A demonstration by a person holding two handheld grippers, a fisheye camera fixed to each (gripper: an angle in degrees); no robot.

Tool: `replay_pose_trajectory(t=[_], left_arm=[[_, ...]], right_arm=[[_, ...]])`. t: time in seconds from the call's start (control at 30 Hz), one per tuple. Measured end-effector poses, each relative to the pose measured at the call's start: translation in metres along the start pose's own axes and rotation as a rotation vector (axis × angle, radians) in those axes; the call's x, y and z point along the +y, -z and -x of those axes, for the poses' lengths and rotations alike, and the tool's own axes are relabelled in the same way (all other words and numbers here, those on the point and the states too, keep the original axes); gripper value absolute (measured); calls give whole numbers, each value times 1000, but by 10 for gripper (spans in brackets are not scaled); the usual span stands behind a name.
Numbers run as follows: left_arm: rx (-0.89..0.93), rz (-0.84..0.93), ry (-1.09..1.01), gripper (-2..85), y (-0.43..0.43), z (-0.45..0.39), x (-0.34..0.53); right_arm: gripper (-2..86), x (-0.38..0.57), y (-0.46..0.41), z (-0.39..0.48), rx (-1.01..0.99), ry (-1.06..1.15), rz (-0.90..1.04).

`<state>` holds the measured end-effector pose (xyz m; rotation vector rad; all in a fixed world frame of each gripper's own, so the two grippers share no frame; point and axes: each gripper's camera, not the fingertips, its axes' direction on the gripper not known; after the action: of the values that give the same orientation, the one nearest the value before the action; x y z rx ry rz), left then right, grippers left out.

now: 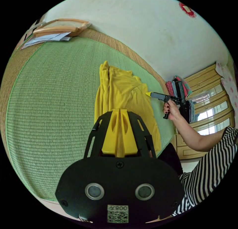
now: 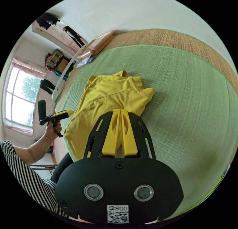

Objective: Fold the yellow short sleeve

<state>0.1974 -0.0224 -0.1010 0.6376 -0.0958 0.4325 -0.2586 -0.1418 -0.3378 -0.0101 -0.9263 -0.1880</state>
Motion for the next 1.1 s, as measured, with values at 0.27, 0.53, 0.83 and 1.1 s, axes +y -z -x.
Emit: replay_pose_trajectory(t=[0.27,0.53,0.83,1.1], left_arm=[[-18,118,27,2,-9,-28,62],[21,73,199,4,-7,-28,85],[110,145,-22,23,-45,-117,89],[61,364,-335,69,-142,-220,90]], right_arm=[[1,143,-41,64,-220,47,225],[1,188,-74,72,-195,2,258],[1,237,-82,44,-296,-166,205],[11,266,-91,25,-401,-257,131]])
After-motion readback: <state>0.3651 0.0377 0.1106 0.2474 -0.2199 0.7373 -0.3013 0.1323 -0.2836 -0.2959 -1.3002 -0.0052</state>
